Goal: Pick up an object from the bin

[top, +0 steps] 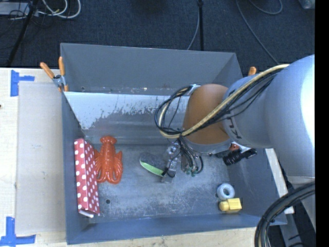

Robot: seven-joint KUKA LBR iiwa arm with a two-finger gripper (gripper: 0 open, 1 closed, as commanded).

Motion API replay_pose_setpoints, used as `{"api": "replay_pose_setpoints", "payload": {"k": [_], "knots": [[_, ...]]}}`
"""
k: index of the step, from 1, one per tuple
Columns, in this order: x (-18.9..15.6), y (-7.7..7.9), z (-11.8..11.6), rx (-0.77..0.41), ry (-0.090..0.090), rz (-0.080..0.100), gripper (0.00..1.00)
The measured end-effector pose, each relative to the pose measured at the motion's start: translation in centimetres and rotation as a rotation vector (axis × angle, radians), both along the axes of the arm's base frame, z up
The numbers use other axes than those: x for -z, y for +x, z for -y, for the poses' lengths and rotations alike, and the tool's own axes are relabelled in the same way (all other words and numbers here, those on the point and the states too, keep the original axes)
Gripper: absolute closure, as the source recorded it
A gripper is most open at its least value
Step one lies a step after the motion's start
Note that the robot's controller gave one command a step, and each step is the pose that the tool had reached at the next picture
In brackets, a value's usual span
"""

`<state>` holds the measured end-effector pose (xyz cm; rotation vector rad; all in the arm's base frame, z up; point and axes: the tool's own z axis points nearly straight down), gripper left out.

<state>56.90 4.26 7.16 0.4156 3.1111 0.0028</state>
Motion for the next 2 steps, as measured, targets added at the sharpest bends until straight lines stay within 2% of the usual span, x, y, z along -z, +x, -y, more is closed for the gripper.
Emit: {"api": "replay_pose_setpoints", "payload": {"k": [1, 2], "knots": [[0.0, 0.0, 0.0, 0.0, 0.0, 0.0, 1.0], [-10.8, 0.2, 0.4, -0.013, 0.0, -0.001, 1.0]]}}
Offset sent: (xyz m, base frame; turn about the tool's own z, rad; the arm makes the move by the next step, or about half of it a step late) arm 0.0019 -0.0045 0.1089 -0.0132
